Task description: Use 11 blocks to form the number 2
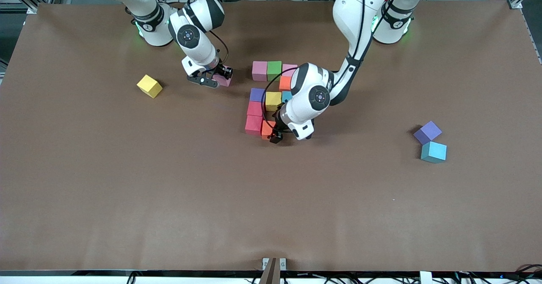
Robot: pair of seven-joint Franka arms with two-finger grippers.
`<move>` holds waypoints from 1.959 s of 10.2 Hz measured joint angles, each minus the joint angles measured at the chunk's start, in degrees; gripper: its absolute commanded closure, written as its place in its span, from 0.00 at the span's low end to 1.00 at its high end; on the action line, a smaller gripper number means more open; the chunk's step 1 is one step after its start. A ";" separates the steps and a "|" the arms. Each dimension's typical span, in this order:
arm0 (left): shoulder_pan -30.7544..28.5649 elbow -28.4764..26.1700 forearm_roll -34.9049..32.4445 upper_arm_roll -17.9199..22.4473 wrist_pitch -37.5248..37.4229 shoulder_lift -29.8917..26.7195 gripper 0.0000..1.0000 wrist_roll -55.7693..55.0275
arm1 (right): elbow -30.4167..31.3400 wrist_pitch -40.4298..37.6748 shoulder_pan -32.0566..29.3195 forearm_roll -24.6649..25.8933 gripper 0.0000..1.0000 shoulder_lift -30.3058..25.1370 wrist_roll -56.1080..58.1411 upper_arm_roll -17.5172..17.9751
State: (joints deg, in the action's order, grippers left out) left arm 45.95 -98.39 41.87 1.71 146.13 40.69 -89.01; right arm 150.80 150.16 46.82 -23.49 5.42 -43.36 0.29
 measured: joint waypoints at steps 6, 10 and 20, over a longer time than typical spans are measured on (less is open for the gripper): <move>-1.23 0.81 -2.15 0.68 -0.37 -4.03 0.00 0.23 | -7.94 0.14 -3.31 10.34 0.82 -0.41 2.05 -1.95; -8.80 1.40 -14.99 1.04 -7.68 -10.03 0.00 0.41 | -20.77 -10.16 -7.97 17.07 0.77 0.99 7.50 -2.21; -28.90 2.95 -36.77 1.23 -35.26 -17.40 0.00 40.42 | -61.11 -18.55 -3.95 20.33 0.91 27.71 35.43 0.74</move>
State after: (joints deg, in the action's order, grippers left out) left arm 17.05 -95.44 5.10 2.93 110.87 23.28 -48.59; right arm 89.69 131.61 42.88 -3.16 33.13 -7.93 1.03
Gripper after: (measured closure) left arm 0.000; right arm 0.449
